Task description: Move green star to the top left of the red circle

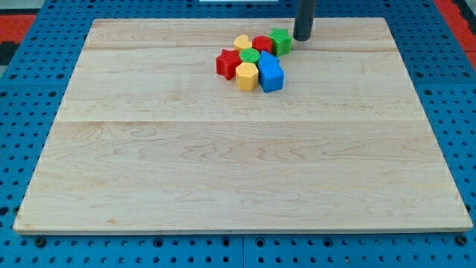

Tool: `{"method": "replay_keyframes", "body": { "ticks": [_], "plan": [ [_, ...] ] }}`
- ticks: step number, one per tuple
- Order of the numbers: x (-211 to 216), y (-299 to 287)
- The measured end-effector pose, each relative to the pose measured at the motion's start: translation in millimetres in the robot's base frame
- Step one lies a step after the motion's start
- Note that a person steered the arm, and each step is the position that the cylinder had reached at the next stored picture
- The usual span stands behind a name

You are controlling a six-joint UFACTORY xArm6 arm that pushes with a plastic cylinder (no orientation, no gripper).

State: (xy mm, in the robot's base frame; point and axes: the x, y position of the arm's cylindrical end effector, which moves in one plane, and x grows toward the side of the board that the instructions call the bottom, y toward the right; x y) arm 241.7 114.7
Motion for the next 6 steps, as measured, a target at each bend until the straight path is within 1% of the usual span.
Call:
{"method": "replay_keyframes", "body": {
  "ticks": [1, 2, 3, 4, 5, 6],
  "plan": [
    [21.6, 21.2],
    [26.5, -1.9],
    [-31.7, -68.3],
    [-29.3, -147.6],
    [-19.8, -88.1],
    [-18.8, -71.7]
  ]
}}
